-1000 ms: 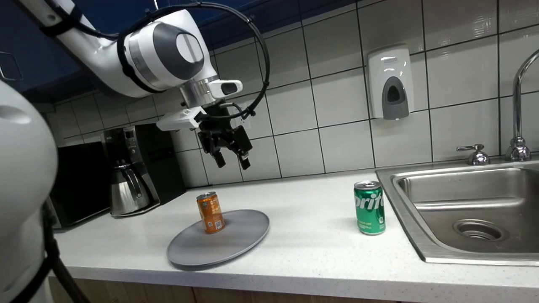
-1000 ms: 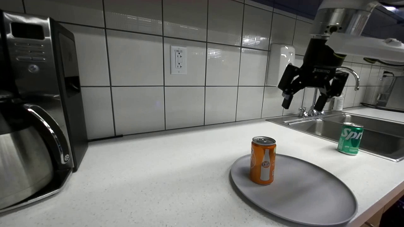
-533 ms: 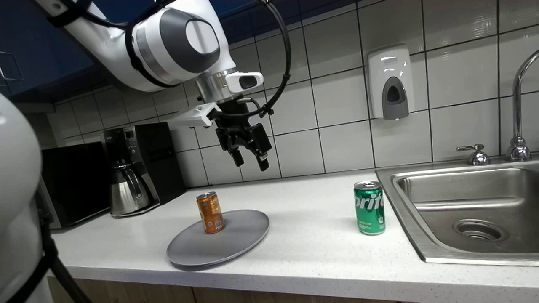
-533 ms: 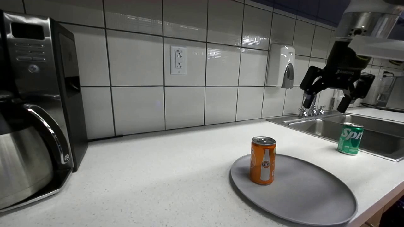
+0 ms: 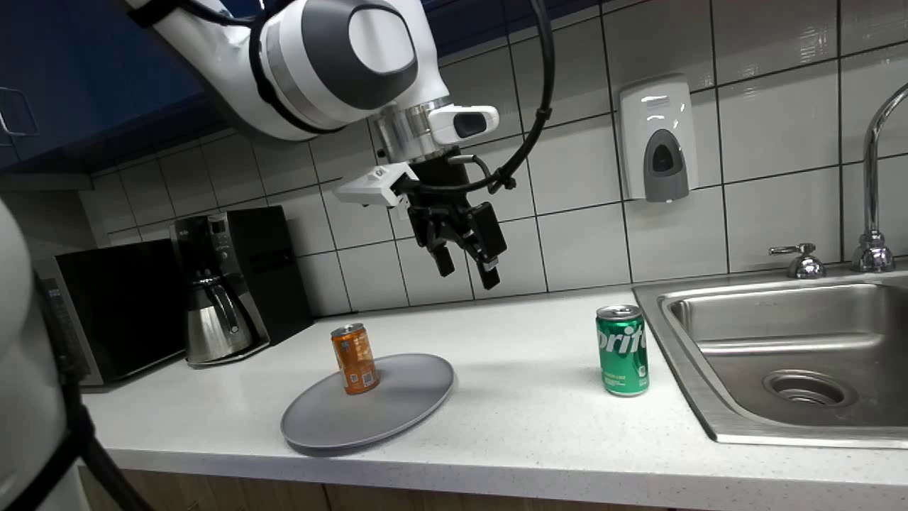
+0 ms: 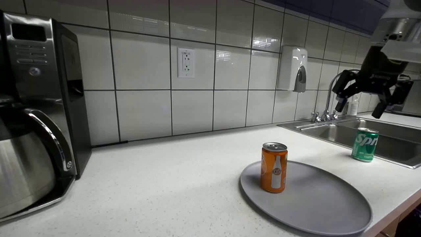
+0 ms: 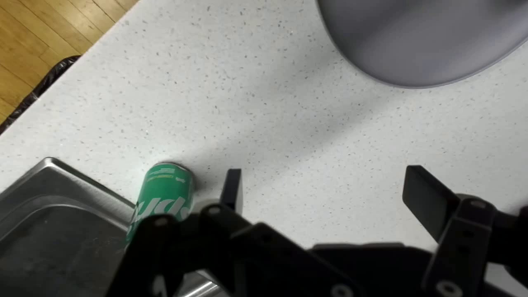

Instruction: Put the cans on the grey plate

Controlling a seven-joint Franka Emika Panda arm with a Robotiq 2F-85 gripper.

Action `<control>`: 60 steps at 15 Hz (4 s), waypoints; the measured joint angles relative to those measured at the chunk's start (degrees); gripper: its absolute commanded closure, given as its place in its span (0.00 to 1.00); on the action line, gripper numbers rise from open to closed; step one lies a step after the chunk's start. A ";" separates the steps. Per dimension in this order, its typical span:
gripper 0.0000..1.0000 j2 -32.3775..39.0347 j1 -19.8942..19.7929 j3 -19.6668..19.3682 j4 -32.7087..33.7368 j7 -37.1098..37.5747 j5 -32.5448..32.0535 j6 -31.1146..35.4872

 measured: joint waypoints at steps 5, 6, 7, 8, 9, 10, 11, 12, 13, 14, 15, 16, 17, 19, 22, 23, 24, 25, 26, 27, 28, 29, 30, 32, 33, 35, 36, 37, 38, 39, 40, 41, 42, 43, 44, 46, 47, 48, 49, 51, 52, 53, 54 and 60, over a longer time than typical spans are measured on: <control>0.00 0.94 -2.11 -2.70 -0.03 -1.68 0.75 0.05; 0.00 1.17 -2.40 -3.08 -0.03 -1.88 0.85 0.07; 0.00 1.42 -2.61 -3.41 -0.02 -2.03 0.99 0.17; 0.00 1.73 -2.76 -3.78 0.01 -2.20 1.11 0.39; 0.00 2.08 -2.86 -4.06 0.10 -2.33 1.26 0.62; 0.00 2.45 -2.87 -4.33 0.27 -2.43 1.48 0.80; 0.00 2.88 -2.87 -4.58 0.56 -2.67 1.87 0.94; 0.00 3.31 -2.87 -4.78 0.92 -3.02 2.34 1.05; 0.00 3.76 -2.87 -4.96 1.34 -3.48 2.87 1.07; 0.00 4.09 -2.86 -5.06 1.72 -4.12 3.48 1.07; 0.00 4.33 -2.86 -5.11 2.03 -4.61 3.95 1.07; 0.00 4.49 -2.86 -5.13 2.23 -4.83 4.16 1.07; 0.00 4.55 -2.86 -5.13 2.32 -4.88 4.22 1.07; 0.00 4.59 -2.86 -5.13 2.35 -4.91 4.24 1.07; 0.00 4.60 -2.86 -5.14 2.36 -4.93 4.25 1.07; 0.00 4.61 -2.86 -5.14 2.36 -4.93 4.25 1.07; 0.00 4.61 -2.86 -5.14 2.36 -4.93 4.25 1.07; 0.00 4.61 -2.86 -5.14 2.36 -4.93 4.25 1.07; 0.00 4.62 -2.86 -5.14 2.36 -4.93 4.25 1.07; 0.00 4.62 -2.86 -5.14 2.37 -4.93 4.25 1.07; 0.00 4.63 -2.86 -5.14 2.37 -4.93 4.25 1.07; 0.00 4.68 -2.86 -5.11 2.36 -4.93 4.25 1.07; 0.00 4.82 -2.86 -5.05 2.36 -4.86 4.25 1.07; 0.00 5.44 -2.86 -4.87 2.38 -4.40 4.25 1.50; 0.00 5.89 -2.86 -4.78 2.46 -4.09 4.25 1.89; 0.00 7.16 -2.86 -4.56 3.05 -3.26 4.25 2.73; 0.00 7.92 -2.86 -4.44 3.54 -2.72 4.25 3.11; 0.00 8.74 -2.86 -4.38 4.12 -2.19 4.25 3.45; 0.00 9.65 -2.86 -4.36 4.79 -1.68 4.25 3.81; 0.00 10.63 -2.87 -4.36 5.48 -1.23 4.25 4.06; 0.00 11.62 -2.87 -4.36 6.19 -0.68 4.25 4.16; 0.00 12.63 -2.87 -4.37 6.93 -0.15 4.25 4.21; 0.00 13.69 -2.87 -4.38 7.69 0.37 4.25 4.26; 0.00 14.59 -2.87 -4.41 8.34 0.77 4.25 4.29; 0.00 15.46 -2.88 -4.43 8.99 1.06 4.25 4.32; 0.00 17.05 -2.91 -4.49 10.01 1.72 4.25 4.44; 0.00 17.74 -2.94 -4.55 10.40 2.00 4.25 4.46; 0.00 18.36 -2.95 -4.66 10.73 2.23 4.26 4.47; 0.00 18.91 -2.96 -4.82 11.01 2.41 4.27 4.47; 0.00 19.98 -3.00 -5.31 11.51 2.67 4.45 4.47; 0.00 20.49 -3.04 -5.58 11.74 2.71 4.65 4.47; 0.00 20.90 -3.04 -5.89 11.96 2.71 4.98 4.47; 0.00 21.21 -3.05 -6.17 12.11 2.71 5.39 4.47; 0.00 22.21 -3.09 -7.63 12.28 2.71 7.33 4.47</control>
